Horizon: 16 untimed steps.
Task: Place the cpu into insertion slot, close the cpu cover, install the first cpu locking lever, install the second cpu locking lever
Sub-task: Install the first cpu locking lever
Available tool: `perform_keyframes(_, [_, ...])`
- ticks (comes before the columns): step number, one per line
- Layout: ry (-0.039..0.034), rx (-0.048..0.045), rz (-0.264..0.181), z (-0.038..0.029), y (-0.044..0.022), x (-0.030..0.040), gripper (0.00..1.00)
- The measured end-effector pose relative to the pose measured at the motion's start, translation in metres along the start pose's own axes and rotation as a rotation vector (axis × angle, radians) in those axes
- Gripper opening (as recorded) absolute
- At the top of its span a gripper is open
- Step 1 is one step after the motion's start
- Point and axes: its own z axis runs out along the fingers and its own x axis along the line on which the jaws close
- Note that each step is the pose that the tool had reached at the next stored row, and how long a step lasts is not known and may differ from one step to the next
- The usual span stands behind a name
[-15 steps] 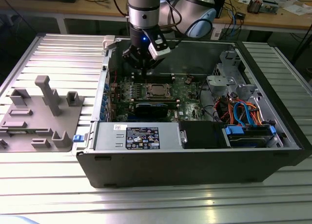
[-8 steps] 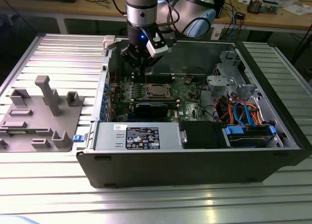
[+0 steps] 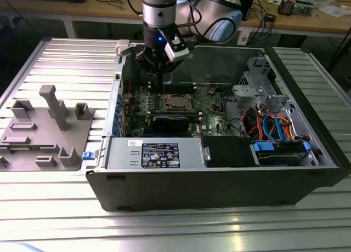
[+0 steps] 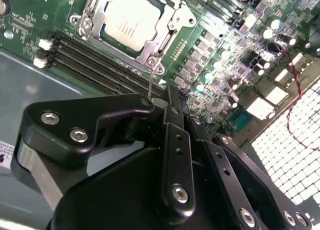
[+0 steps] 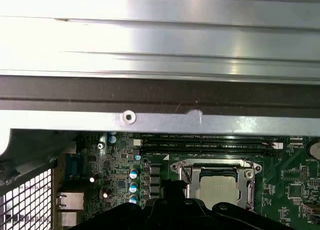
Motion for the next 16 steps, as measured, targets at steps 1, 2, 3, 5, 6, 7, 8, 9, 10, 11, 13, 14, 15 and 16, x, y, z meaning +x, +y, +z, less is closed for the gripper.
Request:
perform_keyframes(1, [0.0001,0.0004,-0.001,-0.0005,0.0014,0.0000,0.11])
perform_keyframes(2, [0.0000,0.0004,-0.003,-0.0005,0.0018,-0.0005,0.11])
perform_keyframes(3, [0.0000,0.0004,-0.004,-0.0005,0.0022,-0.0014,0.11])
perform_keyframes(5, [0.0000,0.0004,-0.007,-0.0004,0.0026,-0.0039,0.11])
perform_keyframes(6, [0.0000,0.0003,-0.008,-0.0004,0.0028,-0.0051,0.11])
perform_keyframes(7, [0.0000,0.0002,-0.010,-0.0003,0.0030,-0.0074,0.11])
perform_keyframes(8, [0.0000,0.0002,-0.012,-0.0003,0.0032,-0.0088,0.11])
perform_keyframes(9, [-0.0001,0.0002,-0.013,-0.0002,0.0033,-0.0100,0.11])
perform_keyframes(10, [-0.0001,0.0001,-0.015,-0.0002,0.0035,-0.0114,0.11])
perform_keyframes(11, [-0.0001,0.0002,-0.016,-0.0002,0.0036,-0.0126,0.11])
perform_keyframes(13, [-0.0001,0.0000,-0.020,-0.0001,0.0038,-0.0148,0.11])
perform_keyframes(14, [-0.0001,0.0001,-0.022,-0.0001,0.0039,-0.0162,0.11])
perform_keyframes(15, [-0.0001,0.0000,-0.023,-0.0001,0.0040,-0.0168,0.11])
perform_keyframes(16, [-0.0002,0.0004,-0.024,0.0001,0.0040,-0.0171,0.11])
